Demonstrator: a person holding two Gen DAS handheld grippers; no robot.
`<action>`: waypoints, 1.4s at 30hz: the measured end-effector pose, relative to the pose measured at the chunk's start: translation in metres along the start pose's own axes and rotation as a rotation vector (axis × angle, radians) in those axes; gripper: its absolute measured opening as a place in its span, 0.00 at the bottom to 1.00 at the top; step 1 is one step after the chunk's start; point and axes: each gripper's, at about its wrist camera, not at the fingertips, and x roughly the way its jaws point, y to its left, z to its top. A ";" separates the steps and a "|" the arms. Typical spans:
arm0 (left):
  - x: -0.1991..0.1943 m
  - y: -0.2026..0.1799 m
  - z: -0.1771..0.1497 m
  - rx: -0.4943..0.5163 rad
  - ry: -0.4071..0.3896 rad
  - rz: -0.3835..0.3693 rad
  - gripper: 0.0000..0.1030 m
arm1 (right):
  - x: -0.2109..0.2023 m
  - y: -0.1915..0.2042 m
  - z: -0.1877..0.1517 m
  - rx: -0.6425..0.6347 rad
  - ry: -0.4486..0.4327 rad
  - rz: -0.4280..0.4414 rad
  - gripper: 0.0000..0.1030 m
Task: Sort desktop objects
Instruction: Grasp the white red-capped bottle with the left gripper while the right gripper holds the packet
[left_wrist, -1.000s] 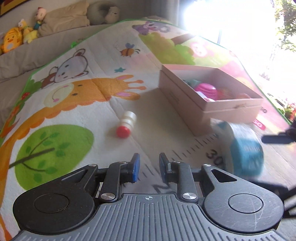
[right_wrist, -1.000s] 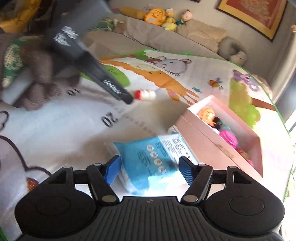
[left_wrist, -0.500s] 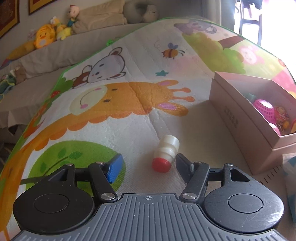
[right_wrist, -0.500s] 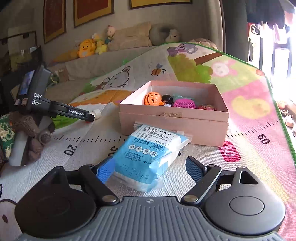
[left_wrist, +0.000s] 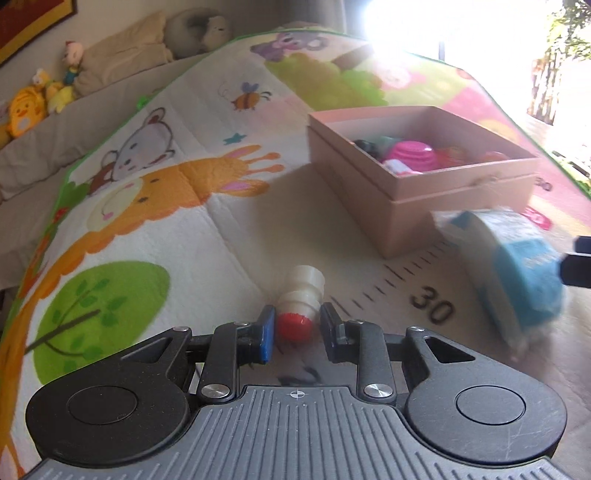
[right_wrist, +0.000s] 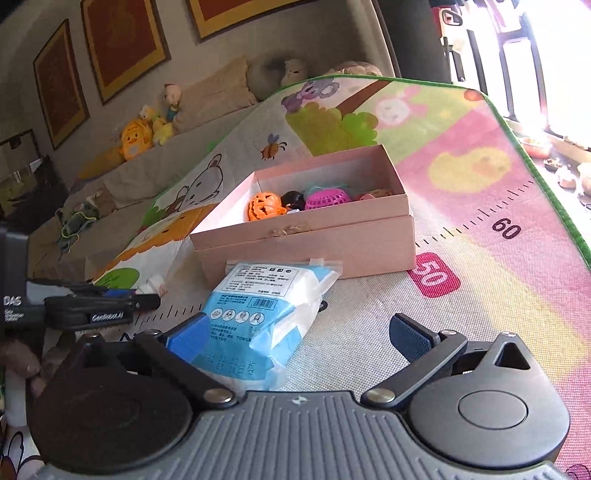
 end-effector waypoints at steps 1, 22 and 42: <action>-0.007 -0.006 -0.005 0.008 0.003 -0.034 0.29 | -0.001 0.000 0.000 0.000 0.000 -0.003 1.00; -0.034 -0.029 -0.034 0.178 -0.036 0.075 0.94 | 0.000 0.002 -0.001 -0.004 0.003 -0.051 1.00; -0.029 -0.032 -0.022 0.091 -0.025 -0.111 0.71 | 0.003 0.003 0.001 -0.010 0.015 -0.066 1.00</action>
